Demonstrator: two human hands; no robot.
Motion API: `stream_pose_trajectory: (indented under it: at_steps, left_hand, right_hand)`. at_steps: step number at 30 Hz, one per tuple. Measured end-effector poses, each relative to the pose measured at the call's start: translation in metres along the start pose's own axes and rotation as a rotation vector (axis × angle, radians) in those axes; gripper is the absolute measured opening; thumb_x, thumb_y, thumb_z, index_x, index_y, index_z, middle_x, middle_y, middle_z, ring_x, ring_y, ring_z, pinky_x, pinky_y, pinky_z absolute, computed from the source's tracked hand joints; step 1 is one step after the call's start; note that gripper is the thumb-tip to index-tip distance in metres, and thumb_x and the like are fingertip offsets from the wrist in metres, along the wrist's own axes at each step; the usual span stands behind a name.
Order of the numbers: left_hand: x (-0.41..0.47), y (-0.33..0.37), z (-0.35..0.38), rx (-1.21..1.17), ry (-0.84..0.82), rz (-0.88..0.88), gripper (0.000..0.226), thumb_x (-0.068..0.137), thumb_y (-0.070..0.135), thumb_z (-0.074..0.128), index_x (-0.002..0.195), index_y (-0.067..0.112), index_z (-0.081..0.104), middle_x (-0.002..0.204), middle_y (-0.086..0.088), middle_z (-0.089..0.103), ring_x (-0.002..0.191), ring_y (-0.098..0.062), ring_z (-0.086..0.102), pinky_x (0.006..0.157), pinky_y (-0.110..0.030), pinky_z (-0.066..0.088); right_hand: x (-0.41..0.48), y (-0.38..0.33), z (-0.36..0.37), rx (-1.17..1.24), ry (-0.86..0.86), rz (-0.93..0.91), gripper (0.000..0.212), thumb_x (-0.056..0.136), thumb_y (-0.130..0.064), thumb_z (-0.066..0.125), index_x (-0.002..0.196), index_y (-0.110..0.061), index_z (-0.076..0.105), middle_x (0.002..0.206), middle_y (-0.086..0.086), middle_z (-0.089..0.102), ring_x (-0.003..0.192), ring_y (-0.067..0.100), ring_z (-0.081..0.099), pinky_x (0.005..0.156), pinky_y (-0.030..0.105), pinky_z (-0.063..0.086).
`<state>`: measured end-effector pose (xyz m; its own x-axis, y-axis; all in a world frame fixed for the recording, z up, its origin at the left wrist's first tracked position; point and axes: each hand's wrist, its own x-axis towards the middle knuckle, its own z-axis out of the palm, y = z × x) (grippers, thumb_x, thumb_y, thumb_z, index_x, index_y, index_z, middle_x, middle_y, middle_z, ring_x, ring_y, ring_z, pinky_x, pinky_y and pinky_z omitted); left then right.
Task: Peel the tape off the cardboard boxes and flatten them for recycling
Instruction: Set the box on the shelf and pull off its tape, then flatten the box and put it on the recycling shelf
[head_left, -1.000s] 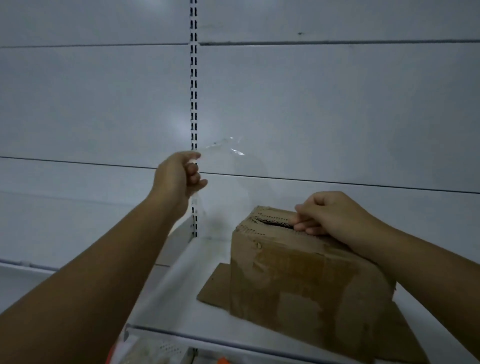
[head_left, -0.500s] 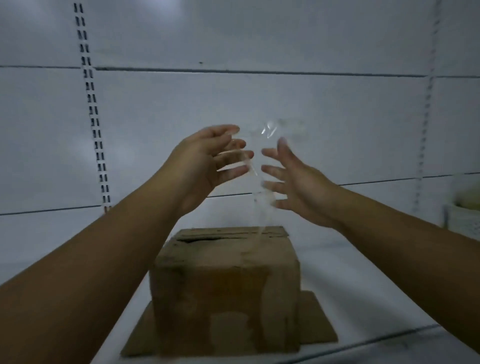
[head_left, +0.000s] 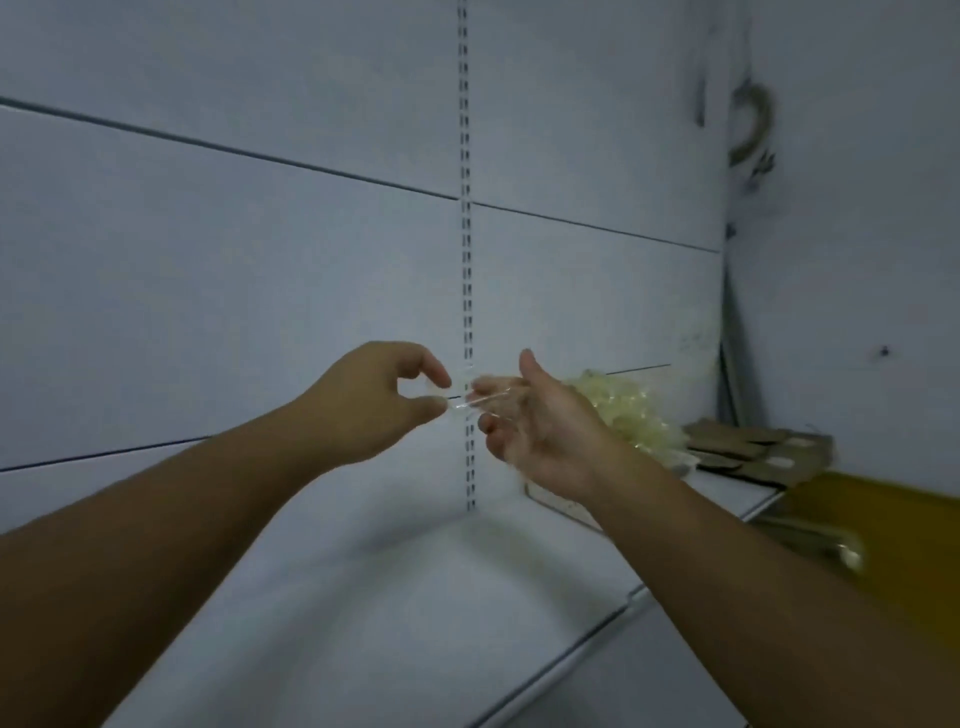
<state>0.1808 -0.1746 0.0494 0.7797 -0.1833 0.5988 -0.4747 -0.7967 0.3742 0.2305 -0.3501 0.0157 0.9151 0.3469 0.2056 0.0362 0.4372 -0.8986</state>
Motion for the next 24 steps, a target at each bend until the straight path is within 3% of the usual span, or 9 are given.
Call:
stream_pose_trajectory:
  at_steps: [2, 4, 7, 10, 13, 15, 17, 21, 24]
  left_hand:
    - [0.034, 0.009, 0.051, 0.011, 0.012, 0.036, 0.011, 0.086, 0.025, 0.062, 0.096, 0.031, 0.06, 0.11, 0.004, 0.061, 0.093, -0.01, 0.058, 0.086, -0.031, 0.05]
    - [0.067, 0.016, 0.094, 0.036, 0.023, 0.08, 0.016, 0.087, 0.028, 0.059, 0.103, 0.03, 0.061, 0.105, 0.006, 0.063, 0.09, -0.008, 0.06, 0.082, -0.03, 0.051]
    - [0.113, 0.028, 0.145, 0.068, 0.035, 0.15, 0.027, 0.088, 0.036, 0.056, 0.115, 0.033, 0.06, 0.101, 0.011, 0.064, 0.081, -0.005, 0.059, 0.075, -0.026, 0.048]
    - [0.158, 0.034, 0.179, 0.066, 0.081, 0.126, 0.035, 0.085, 0.046, 0.056, 0.118, 0.034, 0.057, 0.1, 0.011, 0.064, 0.083, -0.008, 0.06, 0.074, -0.028, 0.049]
    - [0.196, 0.029, 0.209, 0.104, 0.059, 0.048, 0.04, 0.086, 0.048, 0.055, 0.121, 0.029, 0.053, 0.111, 0.005, 0.061, 0.091, -0.013, 0.059, 0.076, -0.029, 0.046]
    - [0.212, 0.02, 0.228, 0.129, -0.018, -0.004, 0.043, 0.088, 0.042, 0.055, 0.125, 0.023, 0.049, 0.124, -0.001, 0.054, 0.103, -0.018, 0.056, 0.084, -0.032, 0.044]
    - [0.219, 0.008, 0.247, 0.071, -0.161, -0.072, 0.044, 0.088, 0.035, 0.056, 0.127, 0.02, 0.046, 0.129, -0.002, 0.048, 0.11, -0.02, 0.053, 0.088, -0.031, 0.044]
    - [0.221, -0.015, 0.279, -0.334, -0.281, -0.155, 0.014, 0.085, 0.018, 0.057, 0.099, 0.018, 0.06, 0.102, -0.004, 0.061, 0.074, -0.004, 0.062, 0.06, -0.014, 0.05]
    - [0.22, -0.023, 0.298, -0.634, -0.26, -0.312, 0.021, 0.088, 0.024, 0.056, 0.106, 0.013, 0.06, 0.103, -0.008, 0.064, 0.082, -0.012, 0.063, 0.059, -0.016, 0.051]
  right_hand:
    - [0.006, -0.02, -0.053, -0.062, -0.012, -0.019, 0.053, 0.075, -0.055, 0.061, 0.094, -0.005, 0.069, 0.084, 0.006, 0.071, 0.064, 0.015, 0.065, 0.06, 0.027, 0.054]
    - [0.014, -0.034, -0.096, -0.231, 0.049, -0.098, 0.042, 0.069, -0.035, 0.076, 0.098, -0.006, 0.067, 0.094, 0.008, 0.069, 0.069, 0.014, 0.068, 0.066, 0.026, 0.056]
    - [0.037, -0.053, -0.144, -0.55, 0.352, -0.375, 0.038, 0.072, -0.005, 0.076, 0.107, -0.006, 0.063, 0.085, 0.006, 0.069, 0.063, 0.009, 0.068, 0.062, 0.022, 0.058]
    - [0.065, -0.078, -0.179, -0.921, 0.475, -0.655, 0.036, 0.072, -0.011, 0.076, 0.1, -0.025, 0.058, 0.078, -0.006, 0.068, 0.065, 0.004, 0.065, 0.062, 0.019, 0.056]
    - [0.099, -0.085, -0.218, -1.408, 0.416, -0.9, 0.011, 0.081, -0.013, 0.068, 0.092, -0.016, 0.068, 0.09, -0.002, 0.068, 0.078, 0.011, 0.062, 0.076, 0.029, 0.053]
    - [0.119, -0.076, -0.242, -1.665, 0.335, -0.782, 0.019, 0.089, -0.018, 0.058, 0.103, -0.011, 0.069, 0.116, 0.004, 0.062, 0.102, 0.019, 0.058, 0.089, 0.033, 0.046]
    - [0.134, -0.062, -0.265, -1.759, 0.224, -0.557, 0.028, 0.095, -0.024, 0.047, 0.11, -0.012, 0.067, 0.126, 0.005, 0.057, 0.115, 0.022, 0.051, 0.095, 0.034, 0.04]
    - [0.139, -0.032, -0.288, -1.62, 0.075, -0.41, 0.039, 0.1, -0.032, 0.031, 0.122, -0.009, 0.054, 0.127, 0.008, 0.055, 0.119, 0.023, 0.048, 0.092, 0.02, 0.03]
    - [0.134, -0.014, -0.303, -1.554, 0.048, -0.386, 0.041, 0.099, -0.037, 0.029, 0.133, -0.018, 0.04, 0.136, 0.002, 0.046, 0.124, 0.017, 0.042, 0.096, 0.022, 0.028]
